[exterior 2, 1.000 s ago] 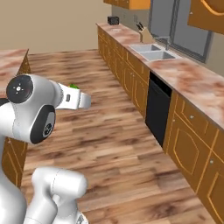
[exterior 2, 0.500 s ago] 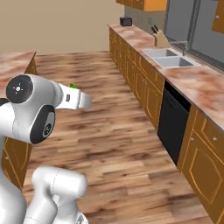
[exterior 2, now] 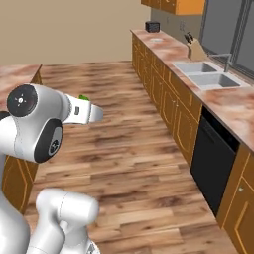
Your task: Pick lemon from the fridge and place it on the plate on the counter.
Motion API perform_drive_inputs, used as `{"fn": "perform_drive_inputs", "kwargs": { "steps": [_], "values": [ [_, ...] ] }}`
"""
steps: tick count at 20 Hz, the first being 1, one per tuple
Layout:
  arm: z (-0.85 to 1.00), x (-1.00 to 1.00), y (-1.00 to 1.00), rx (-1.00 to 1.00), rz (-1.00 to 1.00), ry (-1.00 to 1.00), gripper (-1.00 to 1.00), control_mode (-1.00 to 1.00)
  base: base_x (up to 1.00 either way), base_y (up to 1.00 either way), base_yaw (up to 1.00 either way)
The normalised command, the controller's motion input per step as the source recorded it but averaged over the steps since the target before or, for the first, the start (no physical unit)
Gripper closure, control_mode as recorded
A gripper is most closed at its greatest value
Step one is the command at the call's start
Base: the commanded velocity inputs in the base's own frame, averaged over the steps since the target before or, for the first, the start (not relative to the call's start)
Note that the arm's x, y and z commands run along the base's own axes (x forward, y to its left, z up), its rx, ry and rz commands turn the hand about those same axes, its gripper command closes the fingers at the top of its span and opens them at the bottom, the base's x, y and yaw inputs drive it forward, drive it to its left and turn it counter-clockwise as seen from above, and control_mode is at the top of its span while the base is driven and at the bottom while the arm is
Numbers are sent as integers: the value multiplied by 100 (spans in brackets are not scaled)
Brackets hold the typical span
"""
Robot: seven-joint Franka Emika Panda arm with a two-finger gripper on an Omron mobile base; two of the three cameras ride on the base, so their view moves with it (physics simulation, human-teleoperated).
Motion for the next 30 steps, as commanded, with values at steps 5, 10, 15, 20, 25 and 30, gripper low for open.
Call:
{"fn": "perform_drive_inputs", "kwargs": {
  "steps": [5,10,15,20,25,30],
  "values": [
    [0,0,0,0,0,0,100,100,92,0,7],
    [0,0,0,0,0,0,100,100,91,0,5],
    [0,0,0,0,0,0,100,100,89,0,3],
    [0,0,0,0,0,0,100,100,89,1,2],
    [0,0,0,0,0,0,100,100,96,6,1],
    [0,0,0,0,0,0,100,100,95,7,0]
  ]
}}
